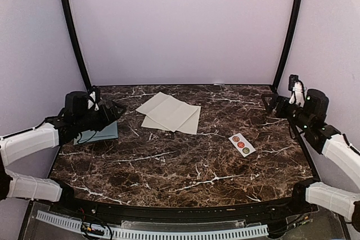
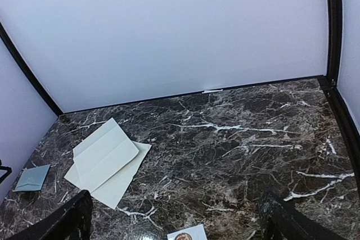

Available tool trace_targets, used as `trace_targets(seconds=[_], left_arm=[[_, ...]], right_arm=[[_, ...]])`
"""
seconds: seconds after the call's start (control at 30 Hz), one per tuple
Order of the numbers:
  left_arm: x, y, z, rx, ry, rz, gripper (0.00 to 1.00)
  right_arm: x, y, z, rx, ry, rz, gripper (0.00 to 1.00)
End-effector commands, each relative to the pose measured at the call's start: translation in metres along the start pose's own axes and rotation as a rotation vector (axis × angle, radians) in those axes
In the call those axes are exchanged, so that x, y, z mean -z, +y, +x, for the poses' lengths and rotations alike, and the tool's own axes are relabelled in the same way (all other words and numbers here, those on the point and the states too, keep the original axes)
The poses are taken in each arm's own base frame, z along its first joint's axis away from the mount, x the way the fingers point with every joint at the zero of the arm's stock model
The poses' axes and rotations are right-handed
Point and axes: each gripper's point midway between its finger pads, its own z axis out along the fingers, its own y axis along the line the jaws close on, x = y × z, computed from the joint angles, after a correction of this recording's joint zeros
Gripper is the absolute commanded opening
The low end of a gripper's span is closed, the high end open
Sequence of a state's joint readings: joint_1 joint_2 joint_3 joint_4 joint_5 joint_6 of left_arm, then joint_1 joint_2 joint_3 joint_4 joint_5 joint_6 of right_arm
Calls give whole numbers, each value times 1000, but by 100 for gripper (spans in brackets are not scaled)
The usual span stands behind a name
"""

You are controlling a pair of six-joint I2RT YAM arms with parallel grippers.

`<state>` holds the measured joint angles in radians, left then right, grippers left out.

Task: Place the letter into the envelope and seal it

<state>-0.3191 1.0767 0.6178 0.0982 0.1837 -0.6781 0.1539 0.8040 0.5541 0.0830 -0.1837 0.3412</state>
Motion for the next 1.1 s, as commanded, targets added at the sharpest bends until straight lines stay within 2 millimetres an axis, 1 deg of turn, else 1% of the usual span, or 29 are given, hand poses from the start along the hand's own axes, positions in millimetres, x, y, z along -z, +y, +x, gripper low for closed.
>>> trace_targets(seconds=[0.0, 0.03, 0.07, 0.1, 0.13, 0.17, 0.2, 0.23, 0.27, 0.3, 0.33, 0.37, 0.4, 0.43, 0.47, 0.5, 0.53, 0.57, 0.6, 0.63, 0.67, 0.7, 0.73, 0.77, 0.8, 0.83, 0.87, 0.9, 1.07], left_arm=[[-31, -29, 5, 114, 8, 128, 91], [-35, -36, 1, 109, 4, 148, 89], [-46, -39, 5, 101, 30, 148, 88], [-58, -37, 14, 86, 64, 134, 88], [-63, -44, 9, 74, 59, 146, 87], [-73, -41, 17, 58, 91, 134, 87], [-79, -48, 11, 46, 89, 144, 86], [-89, -45, 17, 24, 117, 133, 86], [-94, -50, 11, 11, 119, 133, 85], [-105, -45, 17, -17, 146, 116, 85], [-111, -50, 11, -34, 148, 114, 85], [-121, -43, 16, -60, 169, 89, 85], [-125, -47, 10, -77, 172, 84, 85], [-135, -39, 17, -103, 195, 57, 84], [-140, -42, 11, -116, 197, 51, 84], [-148, -34, 17, -134, 220, 26, 84], [-153, -36, 14, -144, 224, 21, 84], [-161, -34, 12, -160, 228, 11, 84], [-168, -26, 19, -167, 252, -10, 84], [-173, -30, 13, -175, 243, -7, 84], [-180, -24, 19, -179, 264, -22, 85], [-184, -28, 15, -183, 263, -15, 86], [-192, -24, 22, -186, 287, -18, 87], [-197, -28, 17, -189, 284, -12, 88], [-205, -22, 24, -191, 304, -21, 90], [-209, -24, 21, -194, 299, -17, 90], [-215, -18, 27, -196, 314, -28, 91], [-218, -19, 24, -199, 310, -25, 91], [-231, -9, 42, -208, 353, -12, 92]], right_arm=[[-20, 19, 22, -33, 49, -72, 99], [-25, 23, 29, -36, 68, -83, 99], [-29, 29, 35, -43, 88, -97, 98], [-34, 36, 42, -51, 106, -115, 98], [-38, 44, 47, -58, 120, -138, 98], [-42, 53, 54, -69, 139, -162, 98], [-46, 61, 58, -79, 151, -182, 98], [-51, 68, 64, -90, 165, -198, 97], [-56, 74, 68, -102, 178, -210, 97], [-61, 81, 71, -108, 190, -226, 97], [-67, 88, 76, -114, 210, -238, 96], [-73, 95, 79, -115, 225, -247, 95], [-80, 101, 84, -116, 247, -253, 95], [-87, 108, 87, -116, 265, -259, 94], [-94, 113, 92, -118, 288, -259, 93], [-103, 115, 102, -123, 325, -255, 92], [-111, 122, 102, -128, 337, -261, 92], [-118, 124, 105, -138, 356, -259, 91], [-125, 126, 110, -149, 378, -258, 90], [-131, 130, 112, -156, 392, -263, 89], [-137, 131, 118, -165, 412, -262, 88], [-143, 133, 120, -173, 425, -260, 88], [-148, 133, 124, -179, 438, -256, 87], [-152, 134, 127, -184, 451, -254, 87], [-156, 135, 130, -189, 460, -253, 86], [-158, 136, 133, -191, 471, -257, 86], [-161, 137, 136, -194, 480, -259, 86], [-162, 138, 138, -194, 486, -260, 86], [-164, 138, 149, -185, 519, -252, 86]])
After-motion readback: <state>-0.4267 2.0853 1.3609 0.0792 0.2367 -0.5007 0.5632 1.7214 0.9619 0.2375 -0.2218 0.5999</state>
